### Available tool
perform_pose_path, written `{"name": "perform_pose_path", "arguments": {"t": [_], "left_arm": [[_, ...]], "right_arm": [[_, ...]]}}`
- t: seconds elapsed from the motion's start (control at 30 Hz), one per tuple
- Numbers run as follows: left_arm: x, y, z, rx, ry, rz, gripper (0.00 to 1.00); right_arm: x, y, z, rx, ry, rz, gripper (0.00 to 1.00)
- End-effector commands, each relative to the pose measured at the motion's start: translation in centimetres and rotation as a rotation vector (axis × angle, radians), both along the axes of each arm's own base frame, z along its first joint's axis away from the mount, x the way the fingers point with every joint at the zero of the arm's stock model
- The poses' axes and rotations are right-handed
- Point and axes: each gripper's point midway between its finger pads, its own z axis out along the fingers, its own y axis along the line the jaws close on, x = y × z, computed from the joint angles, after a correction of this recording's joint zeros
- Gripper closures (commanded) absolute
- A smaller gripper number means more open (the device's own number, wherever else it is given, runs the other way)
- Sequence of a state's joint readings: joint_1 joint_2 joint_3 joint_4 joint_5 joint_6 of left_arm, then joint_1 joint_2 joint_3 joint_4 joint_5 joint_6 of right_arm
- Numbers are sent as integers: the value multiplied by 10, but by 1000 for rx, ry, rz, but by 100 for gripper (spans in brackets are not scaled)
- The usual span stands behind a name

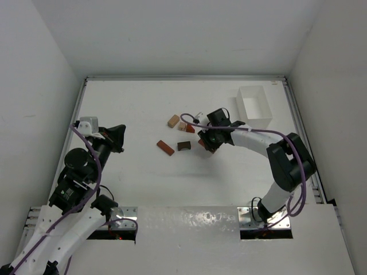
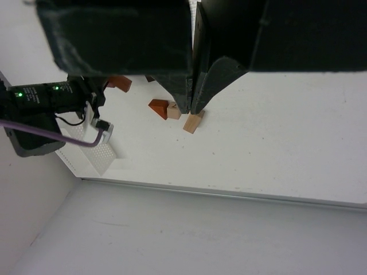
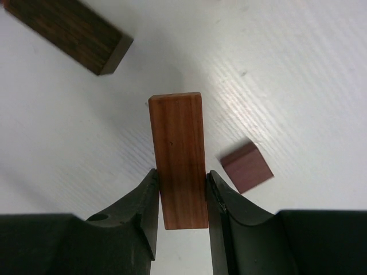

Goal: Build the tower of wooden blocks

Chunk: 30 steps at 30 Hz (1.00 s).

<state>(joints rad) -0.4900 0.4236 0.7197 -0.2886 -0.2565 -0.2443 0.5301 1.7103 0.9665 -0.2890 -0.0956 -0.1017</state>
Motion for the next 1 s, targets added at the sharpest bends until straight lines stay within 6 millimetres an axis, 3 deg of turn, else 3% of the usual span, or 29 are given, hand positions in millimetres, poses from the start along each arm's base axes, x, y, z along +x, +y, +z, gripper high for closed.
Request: {"name": "perform_pose_path", "arguments": {"t": [0.0, 0.13, 0.33, 0.57, 0.97], "left_arm": [[2, -1, 8, -18, -30, -4, 100], [-2, -3, 15, -39, -54, -34, 100], [-9, -6, 23, -60, -87, -79, 100], [-22, -4, 32, -89, -126, -98, 100], [-42, -1, 44, -119, -175, -115, 99]], "right_arm": [[21, 5, 41, 93, -83, -174, 82], [27, 21, 55, 231, -77, -366, 82], [30, 34, 55, 243, -109, -544, 83], [30, 64, 60, 257, -130, -602, 84], [26, 88, 47, 256, -98, -655, 83]]}}
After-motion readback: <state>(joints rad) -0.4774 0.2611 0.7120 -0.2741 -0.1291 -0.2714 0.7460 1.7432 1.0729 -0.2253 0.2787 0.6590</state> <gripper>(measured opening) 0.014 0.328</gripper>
